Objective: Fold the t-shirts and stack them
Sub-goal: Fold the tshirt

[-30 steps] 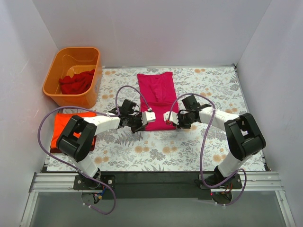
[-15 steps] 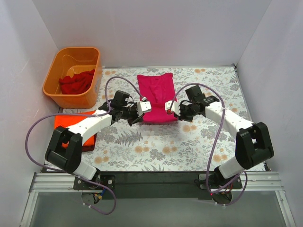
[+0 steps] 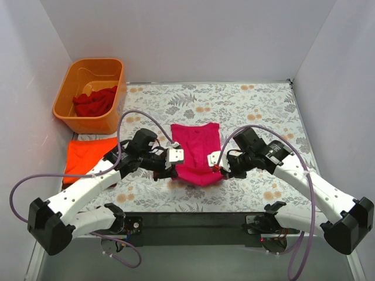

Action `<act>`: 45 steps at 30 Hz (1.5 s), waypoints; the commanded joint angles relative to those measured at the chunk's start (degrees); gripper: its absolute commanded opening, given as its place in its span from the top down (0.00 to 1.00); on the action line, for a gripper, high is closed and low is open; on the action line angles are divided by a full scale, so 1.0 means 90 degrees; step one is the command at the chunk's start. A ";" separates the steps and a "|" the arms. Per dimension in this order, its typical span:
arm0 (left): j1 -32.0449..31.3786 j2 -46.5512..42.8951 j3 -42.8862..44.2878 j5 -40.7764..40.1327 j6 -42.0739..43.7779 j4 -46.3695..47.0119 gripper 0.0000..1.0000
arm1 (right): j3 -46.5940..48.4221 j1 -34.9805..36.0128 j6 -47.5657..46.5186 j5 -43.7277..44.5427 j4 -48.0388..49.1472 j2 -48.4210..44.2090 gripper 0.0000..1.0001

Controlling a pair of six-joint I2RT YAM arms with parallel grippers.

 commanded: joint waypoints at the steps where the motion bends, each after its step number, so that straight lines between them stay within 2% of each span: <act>1: -0.0005 -0.0498 0.0502 0.0510 -0.0413 -0.1248 1.00 | 0.0525 0.0103 0.0395 -0.0295 -0.0913 -0.0255 0.99; 7: 0.0161 -0.0186 0.1255 0.0081 -0.0219 -0.1739 1.00 | 0.1111 -0.0033 -0.0161 -0.0177 -0.1158 0.0154 0.99; 11: 0.0998 0.0360 0.1567 0.0275 0.0290 -0.1689 1.00 | 0.1687 -0.0336 -0.0531 -0.0382 -0.1256 0.0837 0.99; 16: 0.1625 0.1121 0.2133 0.0520 0.0895 -0.1612 1.00 | 0.2341 -0.0677 -0.0972 -0.0519 -0.1353 0.1502 0.99; 25: 0.2075 0.2157 0.2651 0.0656 0.1383 -0.1192 1.00 | 0.3191 -0.1137 -0.1567 -0.0665 -0.1422 0.2819 0.99; 33: 0.2456 0.3289 0.3627 0.0832 0.1735 -0.1377 1.00 | 0.4264 -0.1547 -0.2115 -0.0802 -0.1744 0.3826 0.99; 45: 0.2564 0.4823 0.4829 0.0637 0.1521 -0.0948 1.00 | 0.5320 -0.2172 -0.2906 -0.0890 -0.2047 0.5301 0.99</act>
